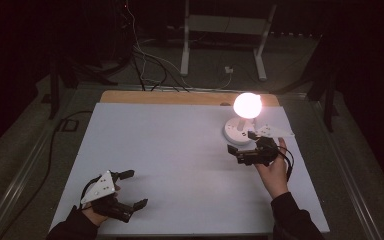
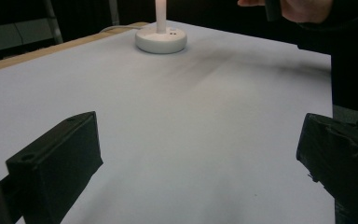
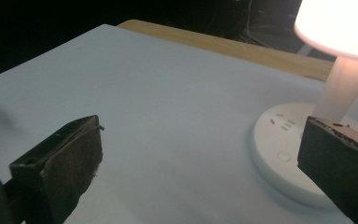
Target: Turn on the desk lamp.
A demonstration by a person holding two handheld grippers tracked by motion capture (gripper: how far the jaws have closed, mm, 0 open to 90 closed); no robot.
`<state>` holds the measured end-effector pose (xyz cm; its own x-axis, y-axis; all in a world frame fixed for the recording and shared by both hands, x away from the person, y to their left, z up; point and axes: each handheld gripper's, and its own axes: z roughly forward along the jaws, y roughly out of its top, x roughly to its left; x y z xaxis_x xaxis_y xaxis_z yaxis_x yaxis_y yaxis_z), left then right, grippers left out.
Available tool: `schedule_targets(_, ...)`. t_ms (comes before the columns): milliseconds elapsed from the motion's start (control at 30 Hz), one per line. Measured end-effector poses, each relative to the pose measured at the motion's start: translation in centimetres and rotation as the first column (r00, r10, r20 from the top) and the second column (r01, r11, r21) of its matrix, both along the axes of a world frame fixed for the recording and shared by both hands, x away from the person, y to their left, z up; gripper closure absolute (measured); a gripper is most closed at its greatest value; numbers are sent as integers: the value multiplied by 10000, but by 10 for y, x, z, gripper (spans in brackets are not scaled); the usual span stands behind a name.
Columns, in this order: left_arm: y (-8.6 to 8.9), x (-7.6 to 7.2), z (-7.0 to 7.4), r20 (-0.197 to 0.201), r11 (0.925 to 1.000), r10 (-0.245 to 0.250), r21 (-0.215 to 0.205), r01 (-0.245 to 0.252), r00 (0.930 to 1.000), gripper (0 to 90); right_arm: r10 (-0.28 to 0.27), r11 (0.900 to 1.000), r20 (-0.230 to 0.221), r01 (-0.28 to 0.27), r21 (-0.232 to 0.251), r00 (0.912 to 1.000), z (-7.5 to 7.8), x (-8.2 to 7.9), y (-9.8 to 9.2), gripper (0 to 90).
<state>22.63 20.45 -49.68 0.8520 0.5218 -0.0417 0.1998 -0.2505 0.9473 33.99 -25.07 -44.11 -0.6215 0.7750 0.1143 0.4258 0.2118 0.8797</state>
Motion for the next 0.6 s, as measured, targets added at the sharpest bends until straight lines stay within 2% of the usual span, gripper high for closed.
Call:
schedule_targets(233, 0, 0, 0, -8, 10000, -14, -7, 14, 10000, 3, 89, 9998, -168, -91, -158, 9998, -8, -18, -8, 0)
schedule_targets(600, 0, 0, 0, -16, 10000, -53, -2, 53, 10000, 3, 214, 9970, -453, -247, -734, 9987, -31, -45, -22, 0)
